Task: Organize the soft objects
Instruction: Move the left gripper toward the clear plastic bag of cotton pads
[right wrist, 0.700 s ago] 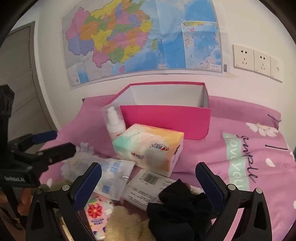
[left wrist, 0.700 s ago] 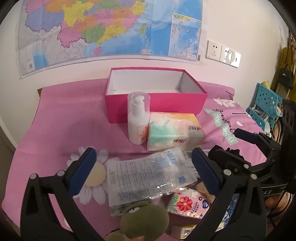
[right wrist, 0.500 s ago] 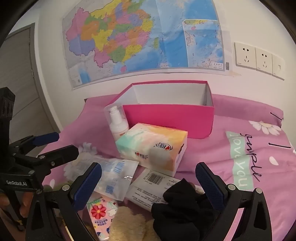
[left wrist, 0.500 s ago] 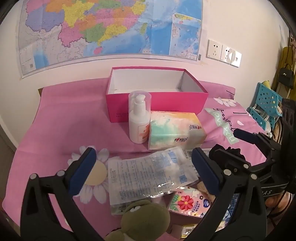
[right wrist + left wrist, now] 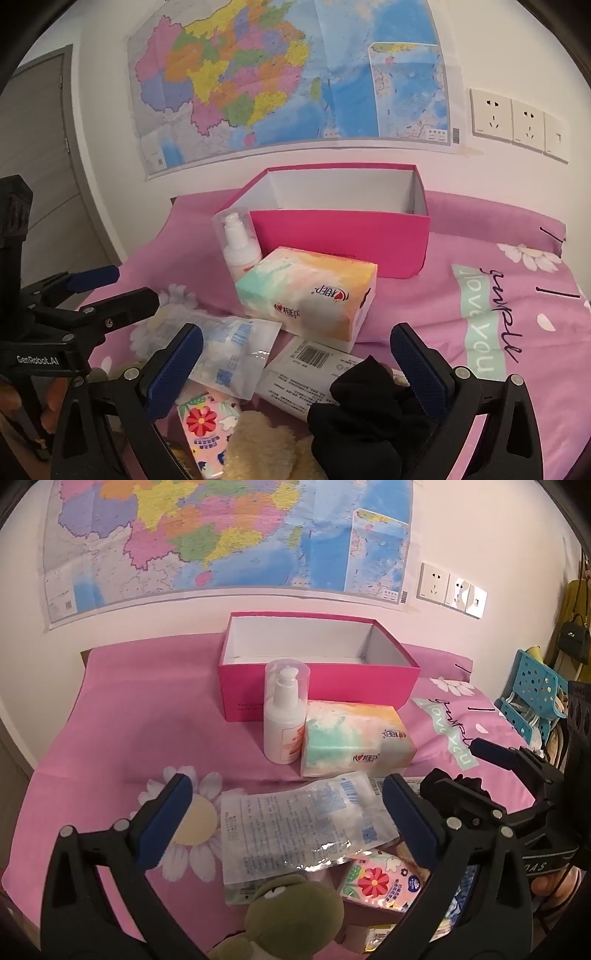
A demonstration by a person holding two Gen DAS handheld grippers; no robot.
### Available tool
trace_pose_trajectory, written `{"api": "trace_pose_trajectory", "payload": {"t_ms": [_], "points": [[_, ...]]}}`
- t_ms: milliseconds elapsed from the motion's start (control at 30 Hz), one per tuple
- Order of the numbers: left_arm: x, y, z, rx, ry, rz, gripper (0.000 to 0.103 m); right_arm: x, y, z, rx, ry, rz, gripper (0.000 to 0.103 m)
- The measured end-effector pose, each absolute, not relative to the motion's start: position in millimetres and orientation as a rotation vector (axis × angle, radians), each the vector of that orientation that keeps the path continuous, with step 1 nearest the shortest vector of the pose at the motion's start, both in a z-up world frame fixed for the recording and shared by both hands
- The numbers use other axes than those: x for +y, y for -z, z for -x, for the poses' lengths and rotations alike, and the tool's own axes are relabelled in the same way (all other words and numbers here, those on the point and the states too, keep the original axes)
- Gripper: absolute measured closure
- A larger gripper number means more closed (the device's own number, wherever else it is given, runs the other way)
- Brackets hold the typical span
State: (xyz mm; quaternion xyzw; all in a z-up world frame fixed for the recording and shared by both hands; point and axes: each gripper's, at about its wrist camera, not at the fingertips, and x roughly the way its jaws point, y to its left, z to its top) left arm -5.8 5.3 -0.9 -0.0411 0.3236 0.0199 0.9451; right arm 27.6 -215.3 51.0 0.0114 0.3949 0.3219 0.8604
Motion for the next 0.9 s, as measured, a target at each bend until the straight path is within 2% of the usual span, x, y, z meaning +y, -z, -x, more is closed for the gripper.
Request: {"api": "trace_pose_trajectory", "payload": {"t_ms": [900], "points": [[10.7, 4.9, 8.8, 0.671, -0.050, 0.085, 0.000, -209.9, -47.4, -25.7, 0.847, -0.728, -0.043, 0.000]]}}
